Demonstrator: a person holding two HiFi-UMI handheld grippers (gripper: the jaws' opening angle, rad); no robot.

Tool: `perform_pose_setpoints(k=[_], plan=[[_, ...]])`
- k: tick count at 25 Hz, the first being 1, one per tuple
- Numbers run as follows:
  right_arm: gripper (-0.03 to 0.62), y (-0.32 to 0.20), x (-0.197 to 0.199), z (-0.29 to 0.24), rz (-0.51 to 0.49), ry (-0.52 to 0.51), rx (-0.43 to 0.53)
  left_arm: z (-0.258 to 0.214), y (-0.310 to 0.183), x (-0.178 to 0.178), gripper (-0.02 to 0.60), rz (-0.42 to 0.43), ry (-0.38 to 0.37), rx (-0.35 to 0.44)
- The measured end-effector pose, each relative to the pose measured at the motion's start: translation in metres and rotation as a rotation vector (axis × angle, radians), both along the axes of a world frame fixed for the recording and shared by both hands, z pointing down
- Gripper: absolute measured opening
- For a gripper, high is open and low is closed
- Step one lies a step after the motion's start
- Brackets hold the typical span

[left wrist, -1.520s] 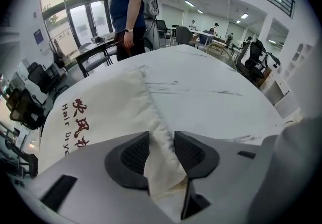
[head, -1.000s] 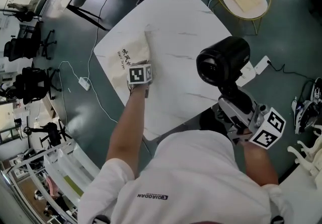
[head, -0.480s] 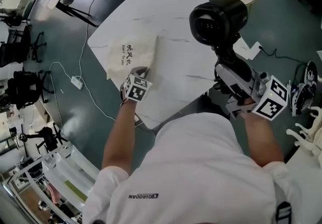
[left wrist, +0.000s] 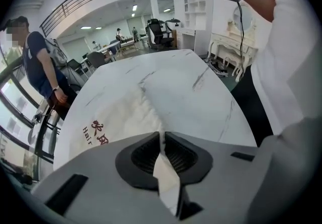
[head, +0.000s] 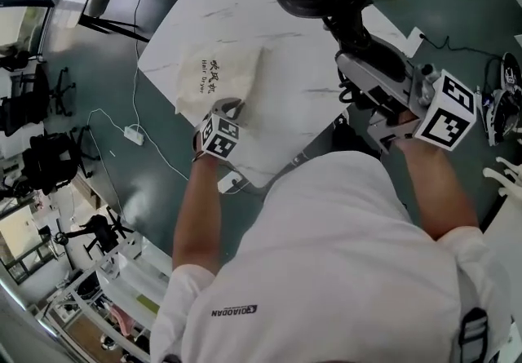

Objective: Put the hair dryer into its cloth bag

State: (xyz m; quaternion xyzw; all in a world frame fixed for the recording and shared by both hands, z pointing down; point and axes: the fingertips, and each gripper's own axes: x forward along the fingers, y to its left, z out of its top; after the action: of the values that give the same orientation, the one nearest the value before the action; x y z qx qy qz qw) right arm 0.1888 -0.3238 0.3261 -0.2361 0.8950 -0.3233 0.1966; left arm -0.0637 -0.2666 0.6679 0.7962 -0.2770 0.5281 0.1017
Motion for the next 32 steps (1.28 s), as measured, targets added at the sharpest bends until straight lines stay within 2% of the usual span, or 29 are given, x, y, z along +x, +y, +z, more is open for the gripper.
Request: perform_pose_setpoints(k=[4,7,10,13,17,22,29,32], plan=[[0.209,0.003,0.022,-0.009,0.015,0.024,0.006,0.002,0.007,0.017,0.077,0.027,-0.061,-0.011],[0.209,0.004,0.021,-0.008,0.029,0.042,0.009,-0.002,0.003,0.014,0.163,-0.013,-0.037,-0.011],[0.209,0.007,0.019,-0.004,0.043,0.051,0.021,-0.009,-0.008,0.012,0.164,-0.089,0.002,0.016],[0.21,0.006,0.032,-0.001,0.054,0.046,0.014,-0.012,-0.026,0.03,0.163,-0.167,0.027,0.018],[0.21,0.007,0.04,0.008,0.07,0.05,-0.004,0.008,-0.039,0.042,0.164,-0.24,-0.014,-0.026],[0.21,0.006,0.044,0.015,0.095,0.059,-0.023,0.028,-0.048,0.033,0.161,-0.309,-0.056,-0.074],[0.21,0.005,0.05,0.028,0.11,0.06,-0.048,0.04,-0.051,0.021,0.137,-0.423,-0.008,-0.134],[0.21,0.002,0.054,0.033,0.114,0.052,-0.066,0.04,-0.052,0.025,0.121,-0.502,0.094,-0.186]])
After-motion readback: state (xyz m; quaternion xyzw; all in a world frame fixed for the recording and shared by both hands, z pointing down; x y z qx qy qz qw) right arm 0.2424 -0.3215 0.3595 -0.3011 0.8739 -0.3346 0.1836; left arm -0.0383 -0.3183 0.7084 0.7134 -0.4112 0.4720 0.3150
